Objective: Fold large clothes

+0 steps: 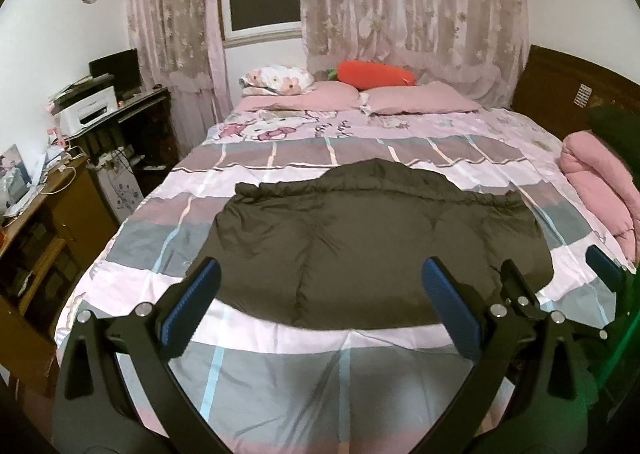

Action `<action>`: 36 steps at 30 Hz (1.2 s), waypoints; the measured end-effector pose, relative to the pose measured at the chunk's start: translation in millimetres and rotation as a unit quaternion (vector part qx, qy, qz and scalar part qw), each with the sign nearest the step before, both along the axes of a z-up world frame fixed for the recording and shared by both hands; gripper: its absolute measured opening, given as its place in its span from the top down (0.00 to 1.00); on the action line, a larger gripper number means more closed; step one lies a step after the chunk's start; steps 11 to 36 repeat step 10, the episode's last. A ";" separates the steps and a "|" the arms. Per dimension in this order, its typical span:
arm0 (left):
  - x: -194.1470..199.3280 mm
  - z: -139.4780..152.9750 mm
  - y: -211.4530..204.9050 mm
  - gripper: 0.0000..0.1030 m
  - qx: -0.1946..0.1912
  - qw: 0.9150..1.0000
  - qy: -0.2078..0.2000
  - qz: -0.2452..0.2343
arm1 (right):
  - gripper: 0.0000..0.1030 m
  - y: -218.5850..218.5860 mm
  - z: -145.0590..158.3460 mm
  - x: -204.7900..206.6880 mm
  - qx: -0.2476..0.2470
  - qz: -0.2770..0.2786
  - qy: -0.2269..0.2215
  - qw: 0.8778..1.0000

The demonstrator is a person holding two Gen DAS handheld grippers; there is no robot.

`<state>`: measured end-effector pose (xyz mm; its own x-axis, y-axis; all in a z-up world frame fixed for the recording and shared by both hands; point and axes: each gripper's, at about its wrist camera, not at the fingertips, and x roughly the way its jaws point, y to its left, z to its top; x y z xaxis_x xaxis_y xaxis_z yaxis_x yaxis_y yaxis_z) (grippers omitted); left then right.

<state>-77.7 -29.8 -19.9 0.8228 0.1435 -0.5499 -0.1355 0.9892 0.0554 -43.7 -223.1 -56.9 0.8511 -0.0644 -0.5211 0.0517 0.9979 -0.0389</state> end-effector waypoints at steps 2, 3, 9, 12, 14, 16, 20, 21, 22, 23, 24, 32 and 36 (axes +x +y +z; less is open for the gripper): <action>0.2 0.0 2.5 0.02 -0.009 1.000 0.004 -0.004 | 0.01 0.1 0.0 -0.1 0.001 0.000 0.001 1.000; 1.5 -0.4 4.3 0.02 -0.017 1.000 0.010 -0.011 | 0.01 1.0 -0.5 -0.4 0.001 -0.001 0.002 1.000; 8.3 -4.5 6.5 0.02 -0.037 0.998 0.036 -0.019 | 0.01 -3.2 -8.6 -0.6 0.000 -0.005 0.014 1.000; 8.4 -4.4 6.5 0.02 -0.034 0.999 0.035 -0.018 | 0.01 -6.3 -9.6 4.4 0.000 -0.007 0.018 1.000; 8.4 -4.4 6.5 0.02 -0.034 0.999 0.035 -0.018 | 0.01 -6.3 -9.6 4.4 0.000 -0.007 0.018 1.000; 8.4 -4.4 6.5 0.02 -0.034 0.999 0.035 -0.018 | 0.01 -6.3 -9.6 4.4 0.000 -0.007 0.018 1.000; 8.4 -4.4 6.5 0.02 -0.034 0.999 0.035 -0.018 | 0.01 -6.3 -9.6 4.4 0.000 -0.007 0.018 1.000; 8.4 -4.4 6.5 0.02 -0.034 0.999 0.035 -0.018 | 0.01 -6.3 -9.6 4.4 0.000 -0.007 0.018 1.000; 8.4 -4.4 6.5 0.02 -0.034 0.999 0.035 -0.018 | 0.01 -6.3 -9.6 4.4 0.000 -0.007 0.018 1.000; 8.4 -4.4 6.5 0.02 -0.034 0.999 0.035 -0.018 | 0.01 -6.3 -9.6 4.4 0.000 -0.007 0.018 1.000; 8.4 -4.4 6.5 0.02 -0.034 0.999 0.035 -0.018 | 0.01 -6.3 -9.6 4.4 0.000 -0.007 0.018 1.000; 8.4 -4.4 6.5 0.02 -0.034 0.999 0.035 -0.018 | 0.01 -6.3 -9.6 4.4 0.000 -0.007 0.018 1.000; 8.4 -4.4 6.5 0.02 -0.034 0.999 0.035 -0.018 | 0.01 -6.3 -9.6 4.4 0.000 -0.007 0.018 1.000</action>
